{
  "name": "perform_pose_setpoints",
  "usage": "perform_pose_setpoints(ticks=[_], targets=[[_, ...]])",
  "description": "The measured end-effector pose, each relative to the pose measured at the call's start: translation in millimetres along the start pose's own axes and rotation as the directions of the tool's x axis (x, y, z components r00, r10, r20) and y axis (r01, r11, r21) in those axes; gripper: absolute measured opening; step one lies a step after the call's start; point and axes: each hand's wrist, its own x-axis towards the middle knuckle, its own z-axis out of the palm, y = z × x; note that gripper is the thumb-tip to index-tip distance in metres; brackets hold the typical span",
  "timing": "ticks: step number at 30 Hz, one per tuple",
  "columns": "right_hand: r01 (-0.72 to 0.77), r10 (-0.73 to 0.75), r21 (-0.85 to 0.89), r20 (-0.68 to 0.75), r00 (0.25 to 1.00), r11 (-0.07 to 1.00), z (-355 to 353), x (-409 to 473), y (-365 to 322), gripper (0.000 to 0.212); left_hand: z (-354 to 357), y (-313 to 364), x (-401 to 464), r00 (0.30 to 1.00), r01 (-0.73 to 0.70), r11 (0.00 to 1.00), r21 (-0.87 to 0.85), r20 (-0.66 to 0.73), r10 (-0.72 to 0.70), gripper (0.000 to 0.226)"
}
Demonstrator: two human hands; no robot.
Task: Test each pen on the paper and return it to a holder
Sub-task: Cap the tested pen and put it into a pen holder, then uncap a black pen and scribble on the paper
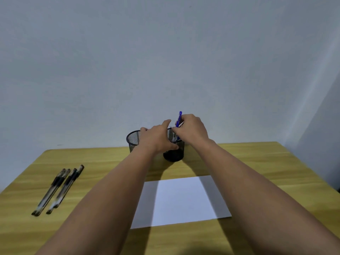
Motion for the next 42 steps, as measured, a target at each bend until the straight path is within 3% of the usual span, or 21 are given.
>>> perform_pose_setpoints(ticks=[7,12,16,24,27,31,36,40,42], targets=[[-0.038,0.042,0.048,-0.074,0.996,0.998,-4.3,-7.6,5.7,0.041,2.7,0.5,-1.8,0.999,0.012,1.0,-0.006,-0.036,-0.012,0.106],[0.012,0.001,0.063,-0.209,0.978,0.998,-25.4,-18.4,-5.8,0.036,-15.5,1.1,-21.9,0.997,0.008,0.999,0.054,-0.079,-0.004,0.095],[0.049,-0.026,0.111,-0.204,0.979,0.993,-29.5,-35.0,-33.5,0.028,-43.1,-20.6,-53.0,0.987,0.03,0.997,0.07,-0.161,-0.018,0.068],[0.067,-0.082,0.146,0.098,0.992,0.987,32.1,-86.5,-107.0,0.008,-74.0,-137.3,-143.4,0.955,0.267,0.963,0.028,-0.143,-0.26,0.038],[0.094,-0.112,0.084,0.251,0.961,0.992,73.3,-101.4,-131.9,0.016,-69.3,-185.4,-176.5,0.924,0.37,0.929,0.03,-0.117,-0.364,0.035],[0.097,-0.124,0.085,0.407,0.905,0.992,129.7,-113.3,-159.4,0.013,-50.3,-230.9,-205.5,0.919,0.387,0.92,0.064,-0.1,-0.38,0.036],[0.045,-0.081,0.086,0.475,0.876,0.995,190.9,-118.6,-180.0,0.018,-30.3,-255.6,-216.2,0.924,0.374,0.922,0.102,-0.132,-0.36,0.041],[0.009,-0.028,0.043,0.462,0.887,0.999,220.4,-114.5,-192.5,0.034,-23.7,-266.2,-217.9,0.932,0.334,0.941,0.048,-0.163,-0.323,0.039],[0.003,-0.011,0.017,0.452,0.892,1.0,227.1,-113.4,-196.8,0.032,-23.3,-268.2,-217.7,0.933,0.331,0.943,0.046,-0.165,-0.319,0.039]])
